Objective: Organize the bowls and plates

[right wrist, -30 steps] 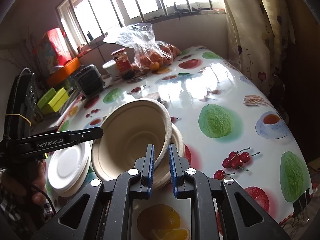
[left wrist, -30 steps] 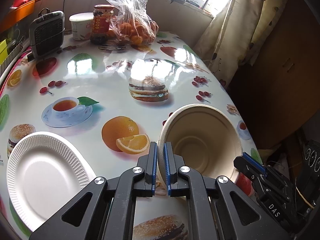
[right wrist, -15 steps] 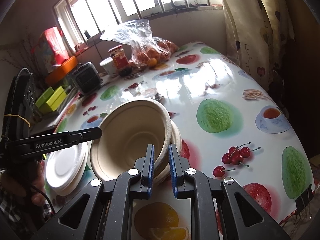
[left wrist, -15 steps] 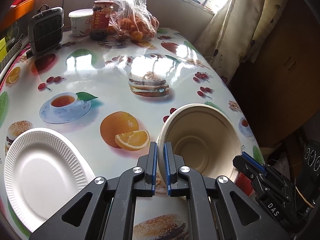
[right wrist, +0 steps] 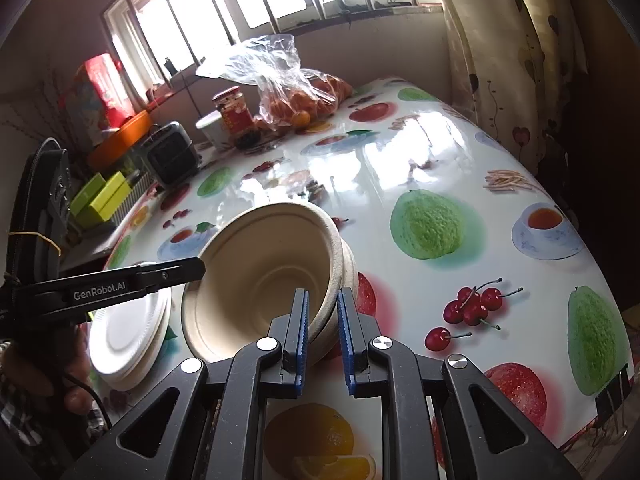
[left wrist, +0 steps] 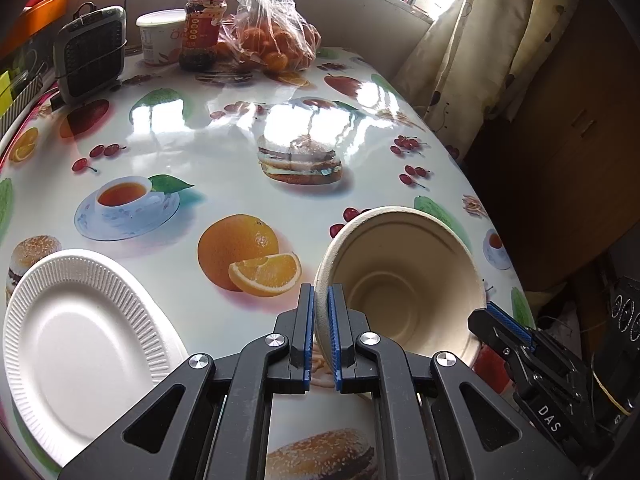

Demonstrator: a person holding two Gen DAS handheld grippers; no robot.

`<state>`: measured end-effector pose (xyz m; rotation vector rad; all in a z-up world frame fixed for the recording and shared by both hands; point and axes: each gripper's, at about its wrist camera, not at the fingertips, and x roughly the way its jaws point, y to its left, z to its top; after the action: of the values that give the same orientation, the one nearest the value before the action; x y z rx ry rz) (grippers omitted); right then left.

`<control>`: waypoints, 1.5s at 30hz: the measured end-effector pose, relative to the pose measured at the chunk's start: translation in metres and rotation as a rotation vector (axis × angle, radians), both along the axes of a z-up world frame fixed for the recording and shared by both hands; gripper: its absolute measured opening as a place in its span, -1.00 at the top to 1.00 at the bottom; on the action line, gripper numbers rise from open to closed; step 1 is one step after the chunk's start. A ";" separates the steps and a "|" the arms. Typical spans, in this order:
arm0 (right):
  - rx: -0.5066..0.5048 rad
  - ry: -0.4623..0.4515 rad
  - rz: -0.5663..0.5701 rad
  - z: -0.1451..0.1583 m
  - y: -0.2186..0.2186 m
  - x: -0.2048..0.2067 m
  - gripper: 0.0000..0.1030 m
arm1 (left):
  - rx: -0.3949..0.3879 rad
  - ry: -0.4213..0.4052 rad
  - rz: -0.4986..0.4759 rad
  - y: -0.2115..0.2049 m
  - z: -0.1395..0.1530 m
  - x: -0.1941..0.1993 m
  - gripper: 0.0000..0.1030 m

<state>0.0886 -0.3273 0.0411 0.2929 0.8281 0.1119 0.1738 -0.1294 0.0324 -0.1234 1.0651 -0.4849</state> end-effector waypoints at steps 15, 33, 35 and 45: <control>0.003 0.002 -0.004 -0.005 0.000 0.001 0.72 | 0.008 -0.010 -0.002 -0.002 -0.001 -0.001 0.86; 0.005 0.003 -0.005 -0.005 0.000 0.001 0.71 | 0.010 -0.012 -0.002 -0.001 0.000 0.000 0.86; 0.005 0.003 -0.006 -0.005 0.000 0.001 0.71 | 0.008 -0.012 -0.002 0.000 0.000 0.000 0.86; 0.005 0.003 -0.005 -0.005 -0.001 0.002 0.71 | 0.013 -0.016 -0.004 -0.001 0.001 0.000 0.86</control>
<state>0.0901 -0.3281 0.0361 0.2996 0.8305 0.1090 0.1736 -0.1306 0.0330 -0.1062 1.0530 -0.4820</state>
